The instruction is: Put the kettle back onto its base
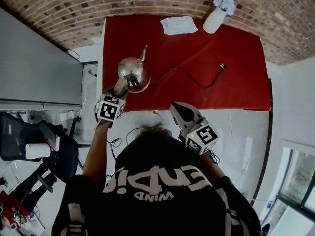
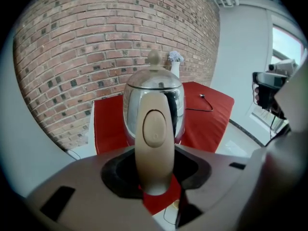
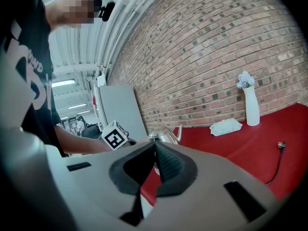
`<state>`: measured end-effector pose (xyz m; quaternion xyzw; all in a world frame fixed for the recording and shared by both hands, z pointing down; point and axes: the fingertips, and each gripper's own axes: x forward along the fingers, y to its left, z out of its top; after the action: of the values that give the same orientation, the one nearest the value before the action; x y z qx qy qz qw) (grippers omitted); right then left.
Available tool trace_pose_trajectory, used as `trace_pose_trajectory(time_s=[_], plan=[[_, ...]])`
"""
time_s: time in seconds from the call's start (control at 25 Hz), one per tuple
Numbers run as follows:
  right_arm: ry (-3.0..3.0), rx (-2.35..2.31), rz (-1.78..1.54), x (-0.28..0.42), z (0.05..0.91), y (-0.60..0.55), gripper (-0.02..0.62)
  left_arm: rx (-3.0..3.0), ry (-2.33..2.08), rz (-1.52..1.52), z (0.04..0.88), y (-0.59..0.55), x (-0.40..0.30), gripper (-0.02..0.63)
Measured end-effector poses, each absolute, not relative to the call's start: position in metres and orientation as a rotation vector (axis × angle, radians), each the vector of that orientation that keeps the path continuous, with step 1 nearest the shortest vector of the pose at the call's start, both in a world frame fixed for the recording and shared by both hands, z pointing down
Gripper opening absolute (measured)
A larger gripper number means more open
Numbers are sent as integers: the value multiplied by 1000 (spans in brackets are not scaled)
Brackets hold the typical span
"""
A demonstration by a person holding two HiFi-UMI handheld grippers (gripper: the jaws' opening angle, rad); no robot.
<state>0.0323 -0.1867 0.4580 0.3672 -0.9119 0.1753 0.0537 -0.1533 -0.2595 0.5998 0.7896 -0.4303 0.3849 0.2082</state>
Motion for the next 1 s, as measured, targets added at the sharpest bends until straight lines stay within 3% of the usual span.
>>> trace_pose_trajectory(time_s=[0.76,1.0], plan=[[-2814,1025,511,19,454,-162,21,2220,-1357,1002,553,-222,-178,155],[-2832,968,498,12,449,-142,21,2304,-1303,878,517,-186,-162,9]])
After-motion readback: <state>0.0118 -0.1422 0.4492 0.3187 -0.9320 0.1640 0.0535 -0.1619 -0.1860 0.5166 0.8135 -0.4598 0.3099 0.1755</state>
